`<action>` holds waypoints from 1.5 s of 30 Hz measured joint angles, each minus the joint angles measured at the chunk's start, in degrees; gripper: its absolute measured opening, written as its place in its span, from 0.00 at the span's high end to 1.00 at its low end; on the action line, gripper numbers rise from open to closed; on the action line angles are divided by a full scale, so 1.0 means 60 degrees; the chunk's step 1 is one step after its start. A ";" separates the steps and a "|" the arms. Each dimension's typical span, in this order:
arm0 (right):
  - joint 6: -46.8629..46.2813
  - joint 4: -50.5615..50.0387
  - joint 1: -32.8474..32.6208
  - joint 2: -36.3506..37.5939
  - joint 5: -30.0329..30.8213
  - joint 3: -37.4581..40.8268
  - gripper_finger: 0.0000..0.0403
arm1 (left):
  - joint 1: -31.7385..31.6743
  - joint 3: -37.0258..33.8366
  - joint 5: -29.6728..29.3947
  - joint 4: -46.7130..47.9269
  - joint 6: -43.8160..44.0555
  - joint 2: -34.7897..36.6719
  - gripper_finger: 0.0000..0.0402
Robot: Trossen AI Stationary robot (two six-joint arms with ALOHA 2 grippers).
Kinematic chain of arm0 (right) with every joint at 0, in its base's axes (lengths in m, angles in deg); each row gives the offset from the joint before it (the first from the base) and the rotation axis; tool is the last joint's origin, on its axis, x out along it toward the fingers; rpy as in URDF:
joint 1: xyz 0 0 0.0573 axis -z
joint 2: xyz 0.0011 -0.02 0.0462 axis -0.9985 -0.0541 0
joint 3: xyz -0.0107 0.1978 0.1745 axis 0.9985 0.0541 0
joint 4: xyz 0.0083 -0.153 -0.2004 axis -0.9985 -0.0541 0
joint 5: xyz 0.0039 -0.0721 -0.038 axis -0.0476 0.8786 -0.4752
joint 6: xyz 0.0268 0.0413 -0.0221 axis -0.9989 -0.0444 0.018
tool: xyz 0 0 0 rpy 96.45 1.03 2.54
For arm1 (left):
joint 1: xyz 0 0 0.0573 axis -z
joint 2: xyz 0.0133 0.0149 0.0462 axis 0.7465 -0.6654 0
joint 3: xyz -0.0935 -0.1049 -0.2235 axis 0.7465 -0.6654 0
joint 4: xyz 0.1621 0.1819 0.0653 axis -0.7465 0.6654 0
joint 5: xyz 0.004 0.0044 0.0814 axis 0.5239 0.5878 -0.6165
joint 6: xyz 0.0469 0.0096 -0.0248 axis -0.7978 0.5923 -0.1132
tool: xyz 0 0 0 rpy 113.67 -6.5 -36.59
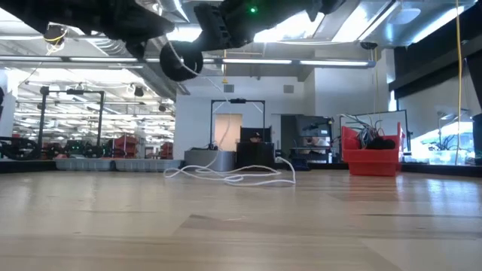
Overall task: Coil cords
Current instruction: Coil the white wire on the black spool
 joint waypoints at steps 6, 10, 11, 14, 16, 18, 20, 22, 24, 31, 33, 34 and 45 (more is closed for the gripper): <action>-0.0236 0.0340 -0.0018 -0.0007 -0.0006 0.0000 0.99 | 0.0136 0.0000 -0.0026 -0.1066 0.0000 -0.1295 0.99; -0.0287 0.0871 -0.0022 -0.0007 -0.0226 0.0000 0.99 | 0.0128 0.0000 -0.0475 -0.1517 -0.0153 -0.1958 1.00; -0.0344 0.0933 -0.0022 -0.0007 -0.0273 0.0001 0.99 | 0.0128 0.0000 -0.0587 -0.1599 -0.0203 -0.2089 1.00; -0.0580 0.1215 -0.0022 -0.0007 -0.0339 0.0007 0.99 | 0.0126 0.0000 -0.0845 -0.1772 -0.0303 -0.2374 0.99; -0.0812 0.1388 -0.0022 0.0014 -0.0383 0.0005 0.99 | 0.0121 0.0000 -0.0926 -0.1741 -0.0464 -0.2498 0.99; -0.1080 0.1444 -0.0027 0.0053 -0.0425 0.0004 0.99 | 0.0114 0.0000 -0.0983 -0.1672 -0.0563 -0.2570 0.99; -0.1258 0.1720 -0.0064 0.0055 -0.0444 0.0006 0.99 | 0.0114 0.0000 -0.1000 -0.1730 -0.0616 -0.2596 0.99; -0.1261 0.2028 -0.0159 0.0055 -0.0430 0.0007 0.99 | 0.0114 0.0000 -0.1014 -0.1732 -0.0830 -0.2592 1.00; -0.1204 0.2201 -0.0224 0.0058 -0.0390 0.0007 0.99 | 0.0114 0.0000 -0.1028 -0.1732 -0.0926 -0.2592 0.99; -0.0640 0.2135 -0.0764 0.0663 0.0173 0.0018 0.99 | 0.0114 0.0025 -0.1036 -0.1575 -0.1170 -0.2574 1.00; -0.0190 0.2211 -0.1024 0.0778 0.0471 0.0022 0.99 | 0.0114 0.0025 -0.1003 -0.1538 -0.1265 -0.2568 0.99; 0.0048 0.2253 -0.1164 0.0843 0.0669 0.0022 0.99 | 0.0114 0.0030 -0.0981 -0.1578 -0.1279 -0.2570 0.99; 0.1632 0.3048 -0.2267 0.1144 0.1413 0.0044 0.99 | 0.0132 0.0054 -0.0876 -0.1661 -0.1271 -0.2559 0.99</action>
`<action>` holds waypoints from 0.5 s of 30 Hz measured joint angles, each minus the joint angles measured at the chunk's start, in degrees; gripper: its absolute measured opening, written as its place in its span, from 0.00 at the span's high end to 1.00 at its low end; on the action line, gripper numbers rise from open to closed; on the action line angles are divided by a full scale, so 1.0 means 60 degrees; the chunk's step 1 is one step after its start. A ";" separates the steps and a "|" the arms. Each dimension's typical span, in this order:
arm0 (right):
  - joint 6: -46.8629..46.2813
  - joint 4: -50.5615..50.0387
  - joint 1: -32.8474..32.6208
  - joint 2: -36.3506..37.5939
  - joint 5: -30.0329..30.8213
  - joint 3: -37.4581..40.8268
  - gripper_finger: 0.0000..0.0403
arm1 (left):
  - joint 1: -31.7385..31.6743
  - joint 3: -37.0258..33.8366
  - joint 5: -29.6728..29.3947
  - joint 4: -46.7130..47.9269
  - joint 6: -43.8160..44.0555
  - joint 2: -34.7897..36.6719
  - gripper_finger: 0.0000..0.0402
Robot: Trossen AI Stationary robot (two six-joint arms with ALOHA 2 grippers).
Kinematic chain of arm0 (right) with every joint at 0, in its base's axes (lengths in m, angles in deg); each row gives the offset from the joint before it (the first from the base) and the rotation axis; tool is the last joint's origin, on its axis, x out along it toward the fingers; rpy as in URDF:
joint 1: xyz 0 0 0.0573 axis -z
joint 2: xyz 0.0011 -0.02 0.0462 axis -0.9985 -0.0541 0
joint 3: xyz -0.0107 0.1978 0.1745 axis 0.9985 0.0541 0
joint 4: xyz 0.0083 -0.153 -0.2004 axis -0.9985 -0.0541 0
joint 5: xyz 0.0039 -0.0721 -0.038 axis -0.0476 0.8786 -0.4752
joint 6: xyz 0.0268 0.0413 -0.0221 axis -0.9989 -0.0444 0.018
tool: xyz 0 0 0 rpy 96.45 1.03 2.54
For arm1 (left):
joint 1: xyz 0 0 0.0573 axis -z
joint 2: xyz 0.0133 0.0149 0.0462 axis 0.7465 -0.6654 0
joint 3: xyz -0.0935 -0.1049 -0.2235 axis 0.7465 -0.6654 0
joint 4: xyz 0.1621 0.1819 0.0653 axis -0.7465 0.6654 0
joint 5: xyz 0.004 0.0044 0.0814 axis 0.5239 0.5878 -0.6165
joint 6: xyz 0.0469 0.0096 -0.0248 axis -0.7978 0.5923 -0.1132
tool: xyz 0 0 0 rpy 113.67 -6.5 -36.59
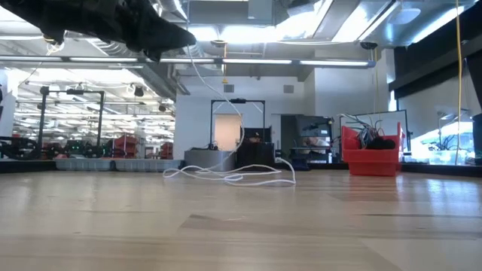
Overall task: Coil cords
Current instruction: Coil the white wire on the black spool
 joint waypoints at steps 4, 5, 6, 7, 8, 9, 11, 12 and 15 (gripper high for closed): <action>0.0481 0.0525 -0.0228 0.0035 0.0169 0.0000 0.99 | 0.0000 -0.0024 -0.0040 0.0156 -0.0126 -0.0015 0.99; 0.0603 0.0584 -0.0293 0.0039 0.0220 0.0000 0.99 | -0.0002 -0.0025 -0.0043 0.0215 -0.0164 -0.0015 0.99; 0.0686 0.0619 -0.0356 0.0048 0.0296 0.0000 0.99 | 0.0000 -0.0023 -0.0044 0.0248 -0.0239 -0.0015 0.99; 0.0788 0.0623 -0.0418 0.0051 0.0362 0.0000 0.99 | -0.0004 -0.0021 -0.0044 0.0269 -0.0289 -0.0015 0.99; 0.0879 0.0645 -0.0473 0.0051 0.0417 0.0000 0.99 | -0.0004 -0.0021 -0.0044 0.0269 -0.0318 -0.0015 0.99; 0.0958 0.0691 -0.0536 0.0051 0.0468 0.0000 0.99 | -0.0004 -0.0019 -0.0044 0.0253 -0.0348 -0.0015 1.00; 0.1209 0.0780 -0.0655 0.0055 0.0569 0.0000 0.99 | -0.0004 -0.0017 -0.0042 0.0210 -0.0352 -0.0015 0.99; 0.1360 0.0821 -0.0733 0.0058 0.0668 0.0000 0.99 | -0.0004 -0.0017 -0.0044 0.0212 -0.0355 -0.0015 0.99; 0.1618 0.1217 -0.0936 0.0109 0.0667 -0.0030 0.99 | -0.0011 -0.0054 -0.0138 0.0432 -0.0359 -0.0040 0.98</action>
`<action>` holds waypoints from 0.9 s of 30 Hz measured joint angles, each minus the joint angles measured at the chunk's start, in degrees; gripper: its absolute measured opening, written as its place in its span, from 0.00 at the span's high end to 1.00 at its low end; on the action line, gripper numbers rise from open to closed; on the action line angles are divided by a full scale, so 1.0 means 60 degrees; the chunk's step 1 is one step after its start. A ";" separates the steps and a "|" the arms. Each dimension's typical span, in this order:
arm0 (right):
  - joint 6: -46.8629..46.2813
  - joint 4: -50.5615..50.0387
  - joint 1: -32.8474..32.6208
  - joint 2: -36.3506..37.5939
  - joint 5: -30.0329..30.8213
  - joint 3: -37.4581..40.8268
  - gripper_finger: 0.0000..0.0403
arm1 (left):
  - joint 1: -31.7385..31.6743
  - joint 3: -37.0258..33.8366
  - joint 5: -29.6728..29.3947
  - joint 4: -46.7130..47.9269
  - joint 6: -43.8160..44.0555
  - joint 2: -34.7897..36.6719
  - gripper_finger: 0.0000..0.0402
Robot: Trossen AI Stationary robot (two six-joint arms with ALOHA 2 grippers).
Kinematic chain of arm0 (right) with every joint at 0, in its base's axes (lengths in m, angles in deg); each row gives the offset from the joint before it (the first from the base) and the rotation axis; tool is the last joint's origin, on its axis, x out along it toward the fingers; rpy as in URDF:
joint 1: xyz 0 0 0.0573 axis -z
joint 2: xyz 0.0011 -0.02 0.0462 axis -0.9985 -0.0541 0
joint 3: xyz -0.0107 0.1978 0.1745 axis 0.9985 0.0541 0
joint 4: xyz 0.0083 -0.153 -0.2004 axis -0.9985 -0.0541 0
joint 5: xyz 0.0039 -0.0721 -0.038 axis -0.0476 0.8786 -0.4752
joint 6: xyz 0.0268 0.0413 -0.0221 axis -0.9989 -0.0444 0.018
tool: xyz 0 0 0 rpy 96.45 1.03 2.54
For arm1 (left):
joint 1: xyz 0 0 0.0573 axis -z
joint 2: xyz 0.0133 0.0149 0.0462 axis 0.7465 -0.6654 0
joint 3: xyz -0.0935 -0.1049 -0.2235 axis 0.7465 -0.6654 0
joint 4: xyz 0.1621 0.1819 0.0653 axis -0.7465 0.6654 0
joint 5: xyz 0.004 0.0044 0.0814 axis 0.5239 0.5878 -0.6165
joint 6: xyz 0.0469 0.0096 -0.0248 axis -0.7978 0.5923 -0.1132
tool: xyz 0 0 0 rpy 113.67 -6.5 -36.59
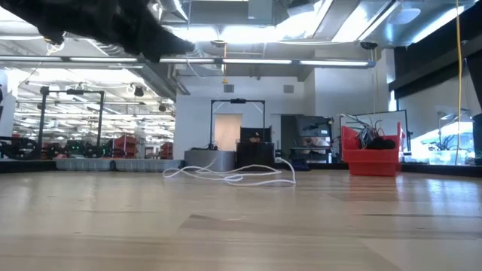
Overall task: Coil cords
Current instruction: Coil the white wire on the black spool
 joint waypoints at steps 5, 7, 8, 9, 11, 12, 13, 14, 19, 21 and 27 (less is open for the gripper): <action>0.0789 0.0882 -0.0523 0.0081 -0.0009 -0.0047 0.99 | -0.0037 -0.0026 -0.0068 0.0526 -0.0340 -0.0029 0.98; 0.1125 0.0976 -0.0735 0.0073 0.0130 -0.0043 0.99 | -0.0105 -0.0026 -0.0051 0.0634 -0.0491 -0.0013 0.99; 0.1265 0.1032 -0.0823 0.0073 0.0237 -0.0043 0.99 | -0.0147 -0.0017 -0.0032 0.0624 -0.0499 -0.0010 0.99; 0.1332 0.1100 -0.0875 0.0073 0.0311 -0.0043 0.99 | -0.0177 -0.0006 -0.0016 0.0562 -0.0496 0.0002 0.99; 0.1471 0.1132 -0.0906 0.0073 0.0439 -0.0043 0.99 | -0.0200 0.0000 0.0000 0.0522 -0.0474 0.0000 1.00; 0.1499 0.1111 -0.0903 0.0073 0.0551 -0.0043 0.99 | -0.0200 -0.0007 -0.0004 0.0561 -0.0474 -0.0011 1.00; 0.1501 0.1076 -0.0888 0.0073 0.0663 -0.0043 0.99 | -0.0197 -0.0011 -0.0004 0.0574 -0.0470 -0.0011 1.00; 0.1503 0.1037 -0.0875 0.0073 0.0763 -0.0043 0.99 | -0.0197 -0.0011 -0.0004 0.0573 -0.0478 -0.0008 1.00; 0.1503 0.0465 -0.0530 0.0073 0.0832 -0.0043 0.99 | -0.0232 -0.0036 -0.0112 0.1006 -0.0664 0.0350 1.00; 0.1464 0.0115 -0.0373 0.0078 0.0907 -0.0047 0.99 | -0.0325 -0.0036 -0.0293 0.1404 -0.0666 0.0685 1.00; 0.1061 -0.1130 0.0027 0.0084 0.0914 -0.0047 0.99 | -0.0738 -0.0040 -0.1580 0.3303 -0.0779 0.2403 1.00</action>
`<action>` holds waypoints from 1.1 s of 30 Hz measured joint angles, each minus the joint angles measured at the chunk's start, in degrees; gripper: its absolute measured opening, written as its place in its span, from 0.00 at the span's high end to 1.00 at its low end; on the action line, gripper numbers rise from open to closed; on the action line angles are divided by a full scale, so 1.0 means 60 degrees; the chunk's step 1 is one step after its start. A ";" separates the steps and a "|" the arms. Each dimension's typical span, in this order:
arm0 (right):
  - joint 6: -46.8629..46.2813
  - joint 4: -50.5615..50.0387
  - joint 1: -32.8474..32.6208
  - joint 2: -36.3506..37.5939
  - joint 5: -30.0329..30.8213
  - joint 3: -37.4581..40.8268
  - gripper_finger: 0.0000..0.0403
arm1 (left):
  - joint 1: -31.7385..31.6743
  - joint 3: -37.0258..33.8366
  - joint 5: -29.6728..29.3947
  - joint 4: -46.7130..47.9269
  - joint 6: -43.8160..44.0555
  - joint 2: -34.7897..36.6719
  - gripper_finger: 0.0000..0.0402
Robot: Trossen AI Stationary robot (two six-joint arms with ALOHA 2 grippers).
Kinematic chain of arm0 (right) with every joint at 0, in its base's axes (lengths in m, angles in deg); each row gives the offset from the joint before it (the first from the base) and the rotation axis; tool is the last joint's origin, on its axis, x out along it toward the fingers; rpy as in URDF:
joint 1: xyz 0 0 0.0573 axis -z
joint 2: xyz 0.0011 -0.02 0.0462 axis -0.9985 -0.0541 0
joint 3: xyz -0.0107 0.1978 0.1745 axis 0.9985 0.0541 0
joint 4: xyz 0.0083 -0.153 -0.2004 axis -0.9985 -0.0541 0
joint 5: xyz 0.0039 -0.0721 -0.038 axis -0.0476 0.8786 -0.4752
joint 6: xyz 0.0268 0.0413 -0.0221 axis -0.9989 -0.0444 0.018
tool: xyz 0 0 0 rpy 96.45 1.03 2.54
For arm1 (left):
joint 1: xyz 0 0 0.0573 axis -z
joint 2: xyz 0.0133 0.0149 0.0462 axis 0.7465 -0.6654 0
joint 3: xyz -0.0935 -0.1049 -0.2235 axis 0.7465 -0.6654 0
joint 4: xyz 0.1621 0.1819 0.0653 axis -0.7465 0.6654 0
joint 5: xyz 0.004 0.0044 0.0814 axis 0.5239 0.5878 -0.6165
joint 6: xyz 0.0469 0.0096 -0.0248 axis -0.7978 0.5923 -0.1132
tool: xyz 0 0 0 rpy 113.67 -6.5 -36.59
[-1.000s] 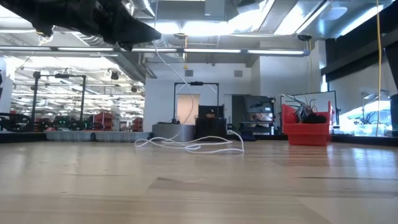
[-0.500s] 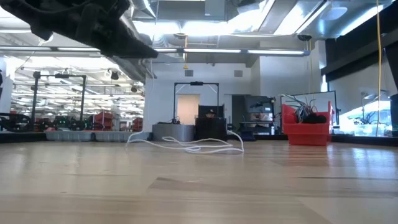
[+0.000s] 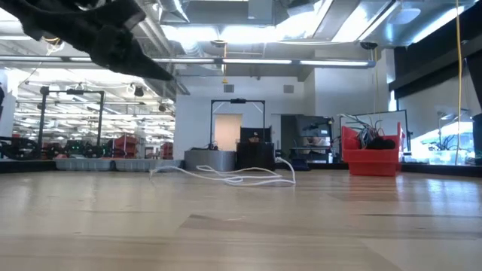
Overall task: Coil cords
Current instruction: Coil the white wire on the black spool
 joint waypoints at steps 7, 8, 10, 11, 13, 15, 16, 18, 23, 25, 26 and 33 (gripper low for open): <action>-0.0338 -0.1533 0.0425 0.0000 -0.0603 0.0001 0.99 | -0.0470 0.0018 -0.0069 0.1319 0.0676 0.2338 1.00; -0.0565 -0.1839 0.0533 0.0000 -0.0815 0.0004 0.99 | -0.0492 0.0018 -0.0070 0.1452 0.0792 0.2646 1.00; -0.0977 -0.2408 0.0775 0.0000 -0.1206 0.0004 0.99 | -0.0541 0.0022 -0.0063 0.1645 0.0914 0.3214 1.00; -0.1109 -0.2678 0.0915 0.0000 -0.1351 0.0007 0.99 | -0.0540 0.0022 -0.0063 0.1719 0.1000 0.3480 1.00; -0.1470 -0.3275 0.1180 -0.0004 -0.1515 0.0007 0.99 | -0.0540 0.0022 -0.0058 0.1888 0.1142 0.4014 1.00; -0.2031 -0.3844 0.1486 -0.0008 -0.1623 0.0007 0.99 | -0.0540 0.0025 -0.0049 0.1949 0.1306 0.4471 1.00; -0.2327 -0.4139 0.1626 -0.0011 -0.1626 0.0013 0.99 | -0.0540 0.0027 -0.0044 0.2021 0.1355 0.4694 1.00; -0.2831 -0.4664 0.1876 -0.0011 -0.1733 0.0015 0.99 | -0.0540 0.0034 -0.0043 0.2086 0.1403 0.5042 1.00; -0.3530 -0.5517 0.2319 -0.0073 -0.2279 0.0029 0.99 | -0.0537 0.0032 -0.0028 0.2296 0.1568 0.5705 1.00; -0.3677 -0.5551 0.2429 -0.0178 -0.2363 0.0025 0.99 | -0.0537 0.0033 -0.0027 0.2264 0.1820 0.5868 1.00; -0.3717 -0.5578 0.2481 -0.0231 -0.2356 0.0025 0.99 | -0.0534 0.0036 -0.0016 0.2267 0.1914 0.5908 1.00; -0.3884 -0.4772 0.3033 -0.1073 -0.2497 0.0025 0.99 | -0.0504 -0.0007 0.1360 0.1421 0.2761 0.5716 1.00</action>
